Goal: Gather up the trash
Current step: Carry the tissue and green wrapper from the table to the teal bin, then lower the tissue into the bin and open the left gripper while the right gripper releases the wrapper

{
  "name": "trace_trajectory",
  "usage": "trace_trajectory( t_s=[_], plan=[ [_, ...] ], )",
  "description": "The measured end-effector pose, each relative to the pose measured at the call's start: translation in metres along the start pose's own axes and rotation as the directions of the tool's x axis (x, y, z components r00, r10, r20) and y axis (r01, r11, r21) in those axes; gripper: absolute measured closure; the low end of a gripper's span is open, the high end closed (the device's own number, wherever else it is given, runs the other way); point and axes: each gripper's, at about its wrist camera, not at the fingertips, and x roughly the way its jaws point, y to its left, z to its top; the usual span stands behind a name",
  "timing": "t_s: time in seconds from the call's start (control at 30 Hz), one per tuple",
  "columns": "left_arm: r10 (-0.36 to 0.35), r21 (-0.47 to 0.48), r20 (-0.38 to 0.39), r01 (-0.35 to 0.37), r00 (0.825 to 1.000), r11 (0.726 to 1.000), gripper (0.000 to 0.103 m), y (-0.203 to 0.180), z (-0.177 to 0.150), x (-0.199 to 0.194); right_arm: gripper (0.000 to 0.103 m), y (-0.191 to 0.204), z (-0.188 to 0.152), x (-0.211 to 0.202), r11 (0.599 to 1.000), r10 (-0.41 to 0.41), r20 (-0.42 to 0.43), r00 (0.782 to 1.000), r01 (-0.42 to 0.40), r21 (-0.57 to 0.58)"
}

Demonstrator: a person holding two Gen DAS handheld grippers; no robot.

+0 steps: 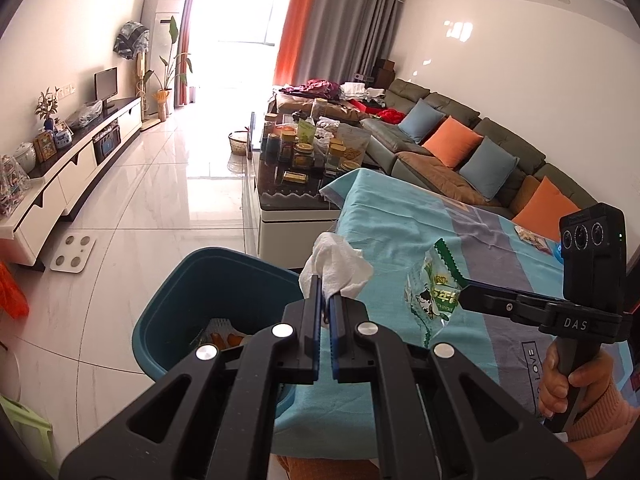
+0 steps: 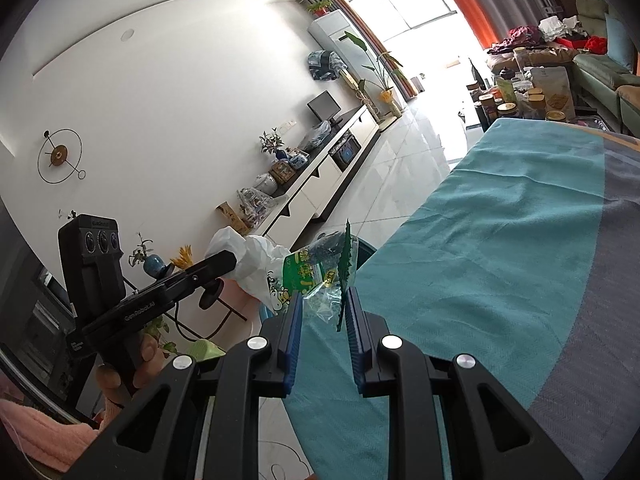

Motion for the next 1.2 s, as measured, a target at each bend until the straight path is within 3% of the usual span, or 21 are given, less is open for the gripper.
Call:
trace_trajectory(
  t_s=[1.2],
  plan=[
    [0.101,-0.073,-0.032,-0.103,0.994,0.992,0.099,0.047,-0.009,0.019,0.083,0.025,0.014,0.054,0.998,0.028,-0.102,0.994,-0.033,-0.048]
  ],
)
